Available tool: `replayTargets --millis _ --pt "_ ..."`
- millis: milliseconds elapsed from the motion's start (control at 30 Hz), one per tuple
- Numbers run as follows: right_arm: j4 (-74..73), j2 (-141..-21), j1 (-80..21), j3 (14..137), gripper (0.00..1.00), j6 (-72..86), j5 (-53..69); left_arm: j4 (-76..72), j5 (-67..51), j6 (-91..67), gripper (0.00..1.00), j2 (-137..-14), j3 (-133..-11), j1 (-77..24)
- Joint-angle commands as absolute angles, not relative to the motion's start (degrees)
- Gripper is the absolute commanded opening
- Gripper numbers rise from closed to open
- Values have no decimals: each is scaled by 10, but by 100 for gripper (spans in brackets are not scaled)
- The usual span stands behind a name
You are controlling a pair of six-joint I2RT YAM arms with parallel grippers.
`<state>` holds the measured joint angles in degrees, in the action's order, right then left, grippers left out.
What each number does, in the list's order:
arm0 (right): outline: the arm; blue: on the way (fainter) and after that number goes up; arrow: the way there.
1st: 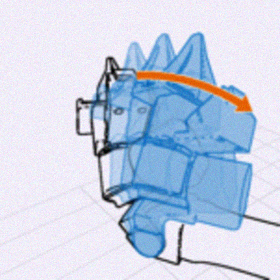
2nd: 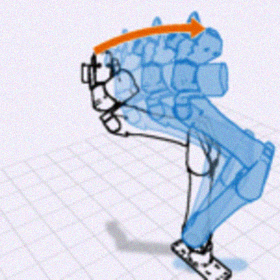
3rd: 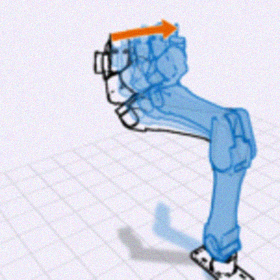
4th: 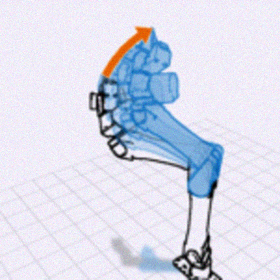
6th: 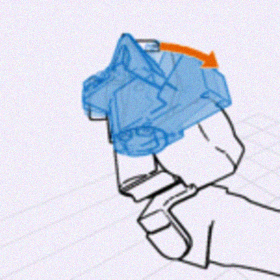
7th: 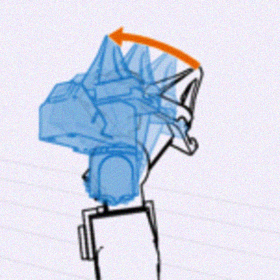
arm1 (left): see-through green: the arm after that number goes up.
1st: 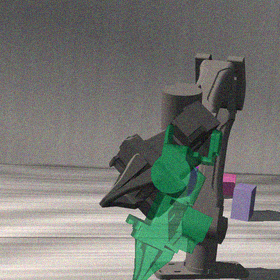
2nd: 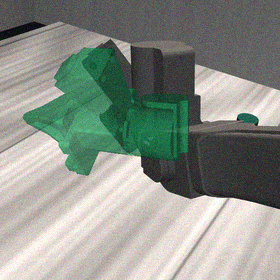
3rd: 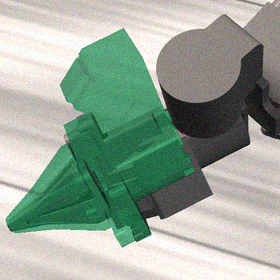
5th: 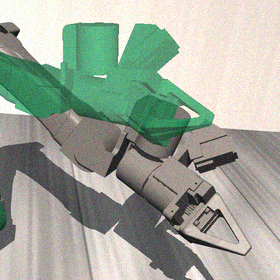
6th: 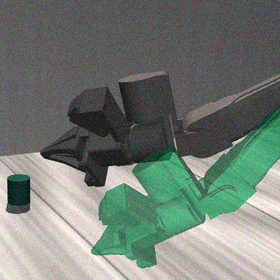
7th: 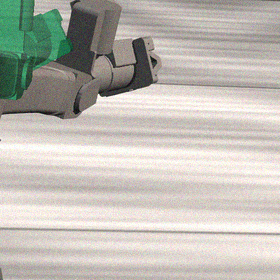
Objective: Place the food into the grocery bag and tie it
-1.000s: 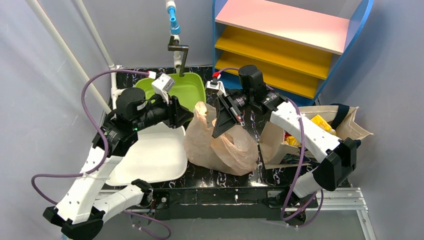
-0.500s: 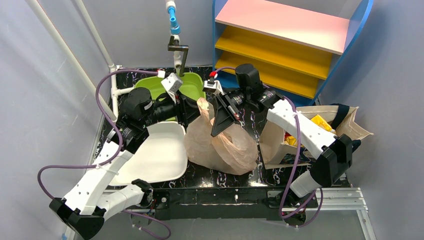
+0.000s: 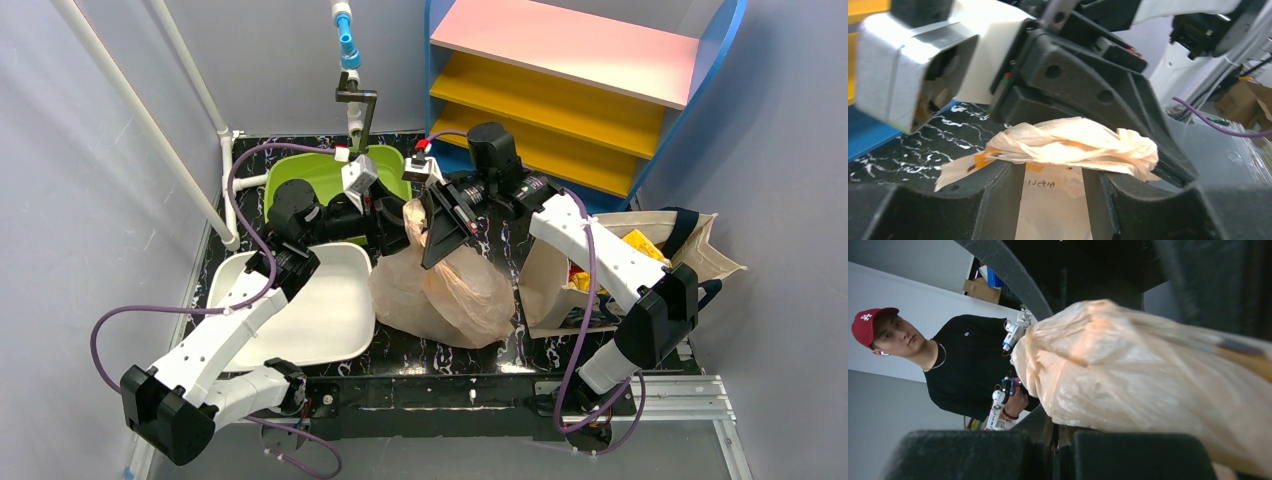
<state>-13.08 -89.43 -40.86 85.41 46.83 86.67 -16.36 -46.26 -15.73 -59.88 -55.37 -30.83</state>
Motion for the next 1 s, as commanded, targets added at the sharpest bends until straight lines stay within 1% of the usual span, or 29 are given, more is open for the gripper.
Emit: replayTargets --millis 0,200,600,833,967 --pt "-117 -880 -401 875 1 478 902 -225 -558 -182 43 -589 -567 -308" --pt "-117 -869 -396 870 1 482 904 -211 -582 -192 43 -570 -565 -308" --pt "-117 -866 -395 874 1 488 896 -218 -599 -215 50 -581 -574 -308" --pt "-117 -852 -395 861 1 489 897 -208 -635 -214 60 -584 -577 -308" --pt "-121 -844 -395 853 1 489 897 -207 -650 -226 62 -591 -581 -308"
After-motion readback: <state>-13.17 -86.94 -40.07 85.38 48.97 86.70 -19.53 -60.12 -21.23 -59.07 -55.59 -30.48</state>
